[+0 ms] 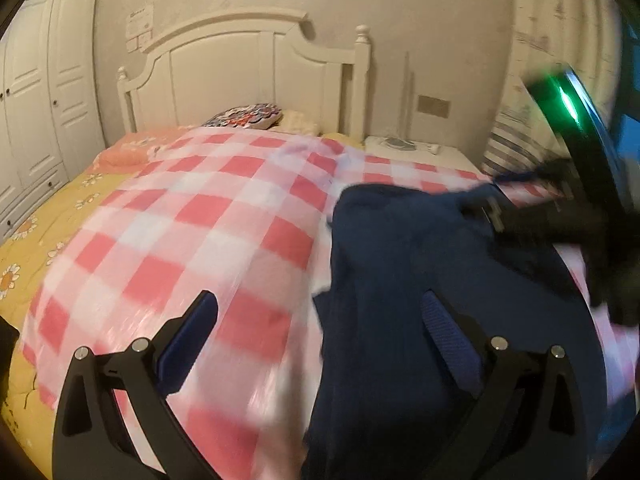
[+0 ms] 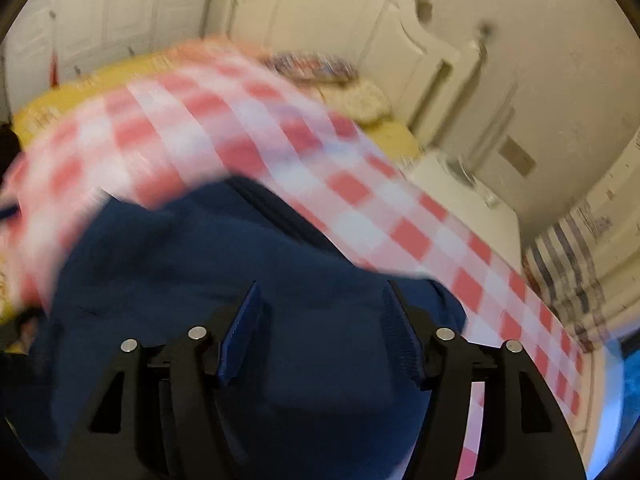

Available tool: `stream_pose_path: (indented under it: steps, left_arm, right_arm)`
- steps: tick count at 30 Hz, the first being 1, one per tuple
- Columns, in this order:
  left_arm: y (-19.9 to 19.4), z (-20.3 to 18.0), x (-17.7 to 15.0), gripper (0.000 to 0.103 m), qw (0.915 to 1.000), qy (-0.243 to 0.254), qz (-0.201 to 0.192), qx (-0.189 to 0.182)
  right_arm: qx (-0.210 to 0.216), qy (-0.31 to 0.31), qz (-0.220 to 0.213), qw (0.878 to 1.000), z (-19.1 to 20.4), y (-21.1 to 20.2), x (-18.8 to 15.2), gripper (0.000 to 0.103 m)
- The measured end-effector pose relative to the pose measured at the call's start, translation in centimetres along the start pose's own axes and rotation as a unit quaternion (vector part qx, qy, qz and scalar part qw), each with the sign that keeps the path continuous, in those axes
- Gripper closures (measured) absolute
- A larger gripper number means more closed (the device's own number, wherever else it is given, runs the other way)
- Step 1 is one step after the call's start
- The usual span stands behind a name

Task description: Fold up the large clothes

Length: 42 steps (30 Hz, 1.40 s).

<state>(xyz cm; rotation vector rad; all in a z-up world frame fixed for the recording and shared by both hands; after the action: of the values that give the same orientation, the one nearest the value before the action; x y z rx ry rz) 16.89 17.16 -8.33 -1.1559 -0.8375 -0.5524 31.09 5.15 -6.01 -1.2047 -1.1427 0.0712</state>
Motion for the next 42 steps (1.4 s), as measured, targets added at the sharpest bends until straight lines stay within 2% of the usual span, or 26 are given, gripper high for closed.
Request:
stream_pose_path:
  steps: [3, 5, 6, 8, 10, 12, 13, 16, 17, 19, 20, 23, 25, 26, 28, 29, 30, 32, 34, 37, 39, 41, 42]
  left_arm:
    - [0.0, -0.2, -3.4, 0.002, 0.9991, 0.033, 0.025, 0.0]
    - [0.5, -0.2, -4.8, 0.002, 0.9992, 0.023, 0.032, -0.007]
    - [0.9, 0.2, -5.3, 0.002, 0.9989, 0.0, 0.042, -0.019]
    - [1.5, 0.5, -5.8, 0.002, 0.9974, -0.021, 0.06, -0.032]
    - [1.5, 0.3, -6.1, 0.002, 0.9977, -0.019, 0.057, -0.033]
    - [1.1, 0.2, -6.2, 0.002, 0.9987, -0.01, 0.045, -0.022]
    - [1.0, 0.2, -6.1, 0.002, 0.9989, -0.009, 0.041, -0.02]
    - [1.1, 0.3, -6.3, 0.002, 0.9986, -0.019, 0.045, -0.021]
    - [1.0, 0.3, -6.3, 0.002, 0.9987, -0.018, 0.044, -0.018]
    - [1.0, 0.3, -6.2, 0.002, 0.9989, -0.017, 0.042, -0.012]
    - [1.0, 0.5, -6.2, 0.002, 0.9989, -0.016, 0.044, -0.004]
    - [0.9, 0.7, -6.4, 0.002, 0.9981, -0.016, 0.056, -0.018]
    - [0.9, 0.8, -6.3, 0.002, 0.9974, -0.017, 0.065, -0.028]
    - [1.0, 0.9, -6.2, 0.002, 0.9969, -0.018, 0.069, -0.032]
    - [0.9, 1.2, -6.0, 0.002, 0.9949, -0.025, 0.083, -0.052]
    - [0.8, 1.5, -5.6, 0.002, 0.9916, -0.041, 0.096, -0.077]
    - [0.6, 1.6, -5.4, 0.002, 0.9886, -0.053, 0.103, -0.096]
    - [0.4, 1.8, -4.4, 0.002, 0.9763, -0.09, 0.12, -0.156]
    - [0.3, 1.5, -3.3, 0.002, 0.9699, -0.102, 0.125, -0.182]
    - [1.5, -0.4, -2.3, 0.002, 0.9652, -0.083, 0.145, -0.201]
    - [3.3, -1.8, -2.7, 0.002, 0.961, -0.067, 0.183, -0.196]
    - [4.6, -2.6, -3.2, 0.002, 0.9522, -0.069, 0.212, -0.209]
    - [5.0, -2.7, -3.5, 0.002, 0.9481, -0.072, 0.221, -0.217]
  right_arm:
    - [0.011, -0.05, -0.005, 0.999, 3.7, 0.0, 1.5, 0.031]
    - [0.0, -0.1, 0.032, 0.994, 6.4, 2.5, 1.1, 0.03]
    - [-0.027, -0.128, 0.057, 0.99, 7.2, 4.1, 0.5, 0.031]
    - [-0.04, -0.137, 0.072, 0.987, 7.5, 5.0, 0.5, 0.031]
    - [-0.017, -0.114, 0.078, 0.99, 6.9, 4.4, 0.8, 0.031]
    - [0.002, -0.096, 0.056, 0.994, 7.0, 2.7, 1.4, 0.031]
    - [0.017, -0.095, 0.032, 0.995, 7.8, 1.2, 1.9, 0.031]
    - [0.038, -0.125, 0.015, 0.991, 10.4, 0.0, 2.1, 0.03]
    - [0.04, -0.145, 0.032, 0.988, 11.5, 1.0, 1.5, 0.029]
    - [0.011, -0.178, 0.089, 0.98, 12.4, 5.0, -0.7, 0.029]
    - [0.014, -0.173, 0.086, 0.981, 12.3, 5.5, -0.9, 0.028]
    - [0.065, -0.123, 0.072, 0.988, 11.1, 4.6, -0.3, 0.027]
    - [0.085, -0.101, 0.042, 0.99, 10.5, 2.4, -0.2, 0.027]
    - [0.098, -0.079, 0.004, 0.992, 9.9, -0.2, -0.1, 0.026]
    - [0.128, -0.048, -0.047, 0.99, 8.7, -3.7, -0.6, 0.016]
    - [0.143, -0.021, -0.081, 0.986, 7.5, -6.3, -1.6, 0.01]
    - [0.146, -0.003, -0.097, 0.984, 6.6, -7.7, -2.4, 0.01]
    - [0.149, 0.047, -0.111, 0.981, 3.7, -10.2, -5.4, 0.009]
    - [0.155, 0.094, -0.115, 0.977, 1.5, -11.3, -8.1, 0.009]
    - [0.196, 0.192, -0.113, 0.955, -1.2, -11.9, -13.3, 0.007]
    - [0.233, 0.249, -0.11, 0.934, -1.9, -11.0, -16.2, 0.006]
    - [0.282, 0.298, -0.107, 0.906, -1.7, -9.5, -18.5, 0.006]
    - [0.3, 0.312, -0.1, 0.896, -1.4, -8.8, -19.1, 0.006]
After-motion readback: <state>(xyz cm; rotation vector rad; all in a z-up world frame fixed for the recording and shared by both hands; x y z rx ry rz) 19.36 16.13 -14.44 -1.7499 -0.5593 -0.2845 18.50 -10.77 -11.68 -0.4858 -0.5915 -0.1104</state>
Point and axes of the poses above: each gripper's, at about its wrist camera, not at the fingertips, and y roughly the way its jaws point, z to its left, x to its top, the point moved 7 cm from there along y, roughly the way its jaws point, and after that the axes turned 15 degrees about x, right-handed, at the moved point
